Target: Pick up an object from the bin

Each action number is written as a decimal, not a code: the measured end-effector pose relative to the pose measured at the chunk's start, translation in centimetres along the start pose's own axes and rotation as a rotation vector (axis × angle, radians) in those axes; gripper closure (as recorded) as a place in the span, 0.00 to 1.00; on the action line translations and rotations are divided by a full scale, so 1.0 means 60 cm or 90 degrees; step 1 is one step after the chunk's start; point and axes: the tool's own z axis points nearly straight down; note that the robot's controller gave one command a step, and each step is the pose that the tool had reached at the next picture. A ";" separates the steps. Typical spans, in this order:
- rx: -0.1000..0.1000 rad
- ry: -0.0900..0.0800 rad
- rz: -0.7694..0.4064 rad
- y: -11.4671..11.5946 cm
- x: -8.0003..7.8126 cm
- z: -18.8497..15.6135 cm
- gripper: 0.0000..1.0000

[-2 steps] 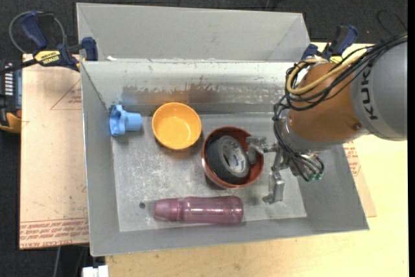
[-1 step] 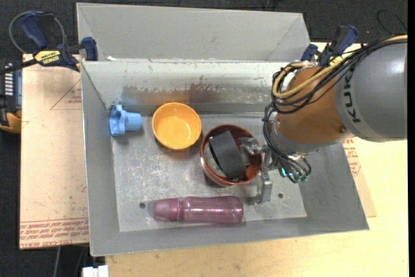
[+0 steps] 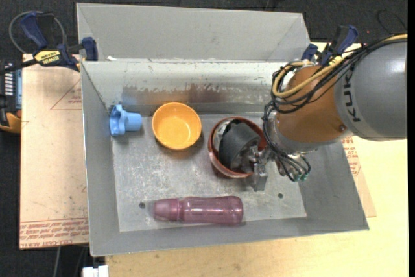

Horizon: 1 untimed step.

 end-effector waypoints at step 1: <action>0.000 0.000 0.000 0.000 0.000 0.000 1.00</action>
Offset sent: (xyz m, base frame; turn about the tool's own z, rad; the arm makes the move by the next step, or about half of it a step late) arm 0.0003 -0.0009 0.1514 0.0179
